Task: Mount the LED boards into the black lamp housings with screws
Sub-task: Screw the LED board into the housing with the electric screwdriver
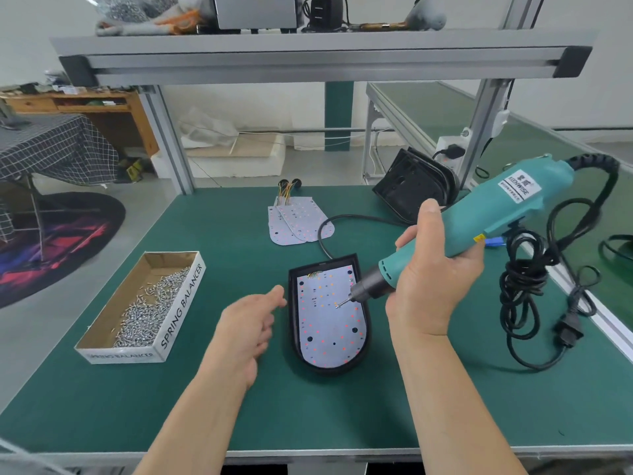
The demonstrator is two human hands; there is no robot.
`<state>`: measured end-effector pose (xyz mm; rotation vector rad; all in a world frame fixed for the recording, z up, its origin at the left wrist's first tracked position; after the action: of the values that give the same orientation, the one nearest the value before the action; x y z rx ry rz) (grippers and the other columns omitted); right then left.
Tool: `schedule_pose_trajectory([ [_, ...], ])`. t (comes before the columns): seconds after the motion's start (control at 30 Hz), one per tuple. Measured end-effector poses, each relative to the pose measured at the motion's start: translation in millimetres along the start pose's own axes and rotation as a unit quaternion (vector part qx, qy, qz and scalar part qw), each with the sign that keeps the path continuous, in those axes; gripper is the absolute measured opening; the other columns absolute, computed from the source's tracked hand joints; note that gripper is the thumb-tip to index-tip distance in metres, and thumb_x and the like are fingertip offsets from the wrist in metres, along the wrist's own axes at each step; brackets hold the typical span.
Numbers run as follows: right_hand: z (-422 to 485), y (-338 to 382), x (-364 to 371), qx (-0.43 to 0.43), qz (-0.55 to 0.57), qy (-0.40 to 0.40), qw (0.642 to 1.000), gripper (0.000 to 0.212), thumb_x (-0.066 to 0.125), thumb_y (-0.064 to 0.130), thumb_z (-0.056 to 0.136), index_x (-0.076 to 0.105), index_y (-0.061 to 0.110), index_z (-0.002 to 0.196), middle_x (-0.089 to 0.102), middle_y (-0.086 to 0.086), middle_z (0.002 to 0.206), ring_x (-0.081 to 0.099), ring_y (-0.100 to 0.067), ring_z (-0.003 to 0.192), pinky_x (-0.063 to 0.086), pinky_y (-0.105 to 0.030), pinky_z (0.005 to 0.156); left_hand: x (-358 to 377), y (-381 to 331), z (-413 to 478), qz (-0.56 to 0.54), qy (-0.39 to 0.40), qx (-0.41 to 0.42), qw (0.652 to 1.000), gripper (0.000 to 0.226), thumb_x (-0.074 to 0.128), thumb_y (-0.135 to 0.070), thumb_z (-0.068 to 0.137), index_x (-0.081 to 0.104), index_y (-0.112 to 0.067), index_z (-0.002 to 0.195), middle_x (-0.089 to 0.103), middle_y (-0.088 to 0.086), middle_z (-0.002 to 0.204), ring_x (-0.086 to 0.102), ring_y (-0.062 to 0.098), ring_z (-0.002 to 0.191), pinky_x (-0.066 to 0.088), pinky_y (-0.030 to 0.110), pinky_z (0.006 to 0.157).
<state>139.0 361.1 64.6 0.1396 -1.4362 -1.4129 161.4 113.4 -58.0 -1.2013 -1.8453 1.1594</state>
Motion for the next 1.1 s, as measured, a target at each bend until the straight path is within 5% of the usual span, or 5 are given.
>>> schedule_pose_trajectory([
  [0.13,-7,-10,9,-0.02,-0.044,0.065,0.997,0.017,0.069,0.017,0.088,0.055,0.017,0.079,0.052,-0.002,0.056,0.049,-0.013,0.048,0.044,-0.021,0.055,19,-6,16,0.31,-0.004,0.05,0.949,0.067,0.081,-0.056,0.07,0.024,-0.022,0.06,0.019,-0.008,0.055,0.019,0.019,0.057,0.012,0.032,0.055],
  [0.23,-14,-17,12,-0.047,-0.097,0.112,0.988,0.017,0.069,0.023,0.087,0.056,0.017,0.078,0.052,-0.014,0.06,0.051,-0.026,0.052,0.046,-0.028,0.056,36,-5,24,0.43,-0.008,0.064,0.901,0.068,0.082,-0.06,0.061,0.027,-0.019,0.061,0.026,-0.008,0.052,0.026,0.019,0.05,0.02,0.027,0.051],
  [0.37,-16,-29,9,-0.052,-0.143,0.14,0.978,0.023,0.069,0.032,0.085,0.057,0.013,0.079,0.056,-0.011,0.06,0.054,-0.037,0.055,0.049,-0.038,0.056,51,-1,28,0.351,0.049,0.022,0.935,0.052,0.085,-0.049,0.057,0.058,-0.009,0.076,0.061,0.001,0.069,0.051,0.021,0.06,0.041,0.027,0.057],
  [0.5,-17,-35,4,-0.059,-0.167,0.154,0.972,0.029,0.07,0.035,0.084,0.058,0.009,0.08,0.058,-0.006,0.06,0.056,-0.031,0.056,0.051,-0.041,0.057,57,2,29,0.289,0.09,0.005,0.953,0.064,0.08,-0.041,0.049,0.072,-0.009,0.104,0.076,0.006,0.105,0.072,0.027,0.099,0.056,0.047,0.096],
  [1.1,-21,-46,7,-0.039,-0.163,0.182,0.969,0.045,0.068,0.04,0.08,0.047,0.001,0.072,0.046,-0.003,0.056,0.043,-0.02,0.051,0.04,-0.035,0.05,58,3,28,0.298,0.085,0.005,0.951,0.043,0.086,-0.033,0.067,0.074,-0.012,0.103,0.077,0.004,0.101,0.072,0.025,0.097,0.056,0.047,0.095],
])
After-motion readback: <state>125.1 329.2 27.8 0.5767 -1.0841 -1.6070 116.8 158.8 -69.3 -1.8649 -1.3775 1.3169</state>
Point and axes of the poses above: each hand's wrist, its own z-axis towards the middle knuckle, its own x-axis out of the palm, y = z × x, the point moved 7 cm from there along z, towards the middle knuckle
